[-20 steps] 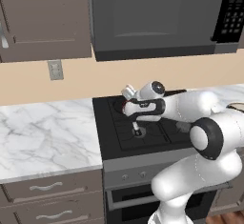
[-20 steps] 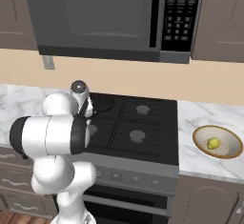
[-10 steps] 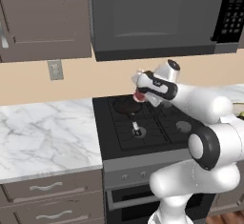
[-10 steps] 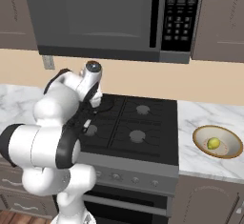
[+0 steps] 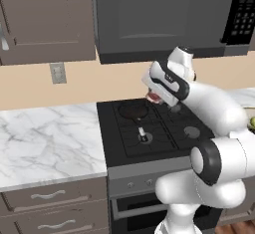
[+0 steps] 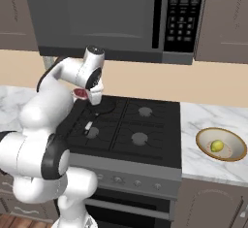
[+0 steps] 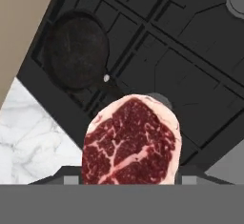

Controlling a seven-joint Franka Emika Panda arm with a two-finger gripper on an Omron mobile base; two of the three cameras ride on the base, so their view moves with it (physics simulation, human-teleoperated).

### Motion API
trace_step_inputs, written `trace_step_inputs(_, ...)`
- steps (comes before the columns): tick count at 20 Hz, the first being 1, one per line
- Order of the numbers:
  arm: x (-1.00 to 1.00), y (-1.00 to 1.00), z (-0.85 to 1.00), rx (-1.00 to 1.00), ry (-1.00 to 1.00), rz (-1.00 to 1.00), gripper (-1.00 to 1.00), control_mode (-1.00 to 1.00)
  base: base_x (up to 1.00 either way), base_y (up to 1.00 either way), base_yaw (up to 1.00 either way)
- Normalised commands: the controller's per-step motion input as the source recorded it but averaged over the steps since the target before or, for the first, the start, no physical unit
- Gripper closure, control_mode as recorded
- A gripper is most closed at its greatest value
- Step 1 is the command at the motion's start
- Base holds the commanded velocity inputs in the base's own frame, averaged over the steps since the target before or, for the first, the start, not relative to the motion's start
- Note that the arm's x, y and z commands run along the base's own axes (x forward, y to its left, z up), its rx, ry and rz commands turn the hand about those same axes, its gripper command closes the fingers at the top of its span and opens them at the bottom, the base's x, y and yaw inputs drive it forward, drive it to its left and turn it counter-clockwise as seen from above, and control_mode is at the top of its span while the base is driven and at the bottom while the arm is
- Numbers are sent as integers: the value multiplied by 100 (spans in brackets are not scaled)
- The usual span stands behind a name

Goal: Place the steak on the plate and place the lemon on the same plate.

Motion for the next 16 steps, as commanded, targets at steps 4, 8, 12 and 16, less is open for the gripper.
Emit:
trace_step_inputs(4, -99, -21, -30, -3, -7, 0, 100, -100, 0, 0, 0)
trace_step_inputs(8, -85, -18, -18, -6, -2, 0, 100, -100, 0, 0, 0)
trace_step_inputs(12, -58, -14, 0, -2, -3, 0, 100, -100, 0, 0, 0)
trace_step_inputs(16, -23, -6, 0, 0, 0, 0, 100, -100, 0, 0, 0)
